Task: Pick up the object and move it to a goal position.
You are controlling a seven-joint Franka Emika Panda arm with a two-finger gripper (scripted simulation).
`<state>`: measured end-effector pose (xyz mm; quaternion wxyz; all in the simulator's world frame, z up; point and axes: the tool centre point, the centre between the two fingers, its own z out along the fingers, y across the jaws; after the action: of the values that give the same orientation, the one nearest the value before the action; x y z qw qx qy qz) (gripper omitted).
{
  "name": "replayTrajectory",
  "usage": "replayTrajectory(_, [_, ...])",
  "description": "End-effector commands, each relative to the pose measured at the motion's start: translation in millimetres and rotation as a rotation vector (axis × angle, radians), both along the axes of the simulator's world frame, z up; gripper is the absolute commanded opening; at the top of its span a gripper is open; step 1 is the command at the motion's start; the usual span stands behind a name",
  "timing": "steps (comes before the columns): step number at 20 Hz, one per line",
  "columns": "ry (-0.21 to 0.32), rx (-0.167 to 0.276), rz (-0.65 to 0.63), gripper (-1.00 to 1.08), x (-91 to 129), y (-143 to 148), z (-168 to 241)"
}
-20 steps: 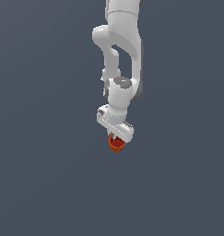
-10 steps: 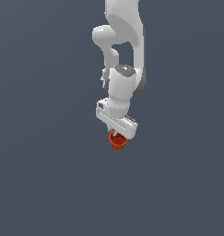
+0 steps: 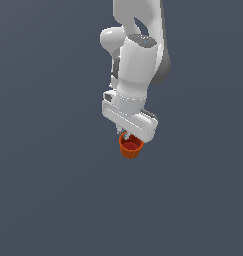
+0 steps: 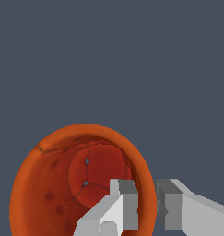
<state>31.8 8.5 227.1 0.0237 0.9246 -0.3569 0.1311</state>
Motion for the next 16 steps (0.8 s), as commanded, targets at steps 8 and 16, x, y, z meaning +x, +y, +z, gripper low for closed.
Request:
replayTrajectory(8, [-0.001,0.001,0.001,-1.00,24,5,97])
replayTrajectory(16, [-0.001,0.001,0.002,-1.00,43,9,166])
